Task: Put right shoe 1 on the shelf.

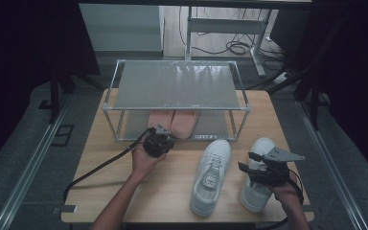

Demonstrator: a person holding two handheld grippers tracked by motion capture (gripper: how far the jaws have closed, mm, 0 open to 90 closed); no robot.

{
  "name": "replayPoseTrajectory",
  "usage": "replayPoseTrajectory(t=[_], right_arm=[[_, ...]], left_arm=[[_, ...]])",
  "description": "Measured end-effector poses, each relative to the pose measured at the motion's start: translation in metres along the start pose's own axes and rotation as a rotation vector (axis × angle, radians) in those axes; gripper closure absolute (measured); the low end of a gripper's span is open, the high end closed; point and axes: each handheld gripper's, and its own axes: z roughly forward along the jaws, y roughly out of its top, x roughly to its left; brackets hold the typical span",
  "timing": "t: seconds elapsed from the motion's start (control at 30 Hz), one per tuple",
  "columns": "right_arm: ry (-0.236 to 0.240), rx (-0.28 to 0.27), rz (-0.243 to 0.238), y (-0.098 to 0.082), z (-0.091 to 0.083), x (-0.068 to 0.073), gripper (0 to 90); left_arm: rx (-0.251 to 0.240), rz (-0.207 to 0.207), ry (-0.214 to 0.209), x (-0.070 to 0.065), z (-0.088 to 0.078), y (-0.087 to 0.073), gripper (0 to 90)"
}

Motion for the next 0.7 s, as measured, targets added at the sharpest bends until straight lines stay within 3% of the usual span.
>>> replayPoseTrajectory(t=[0.3,0.7], right_arm=[[0.002,0.001,-0.005,0.001,0.0,0.002,39.7],[0.0,0.001,-0.002,0.001,0.0,0.002,39.7]], left_arm=[[-0.059,-0.031,-0.015,-0.001,-0.035,-0.026,87.6],[-0.07,-0.05,-0.025,-0.006,-0.073,-0.064,86.2]])
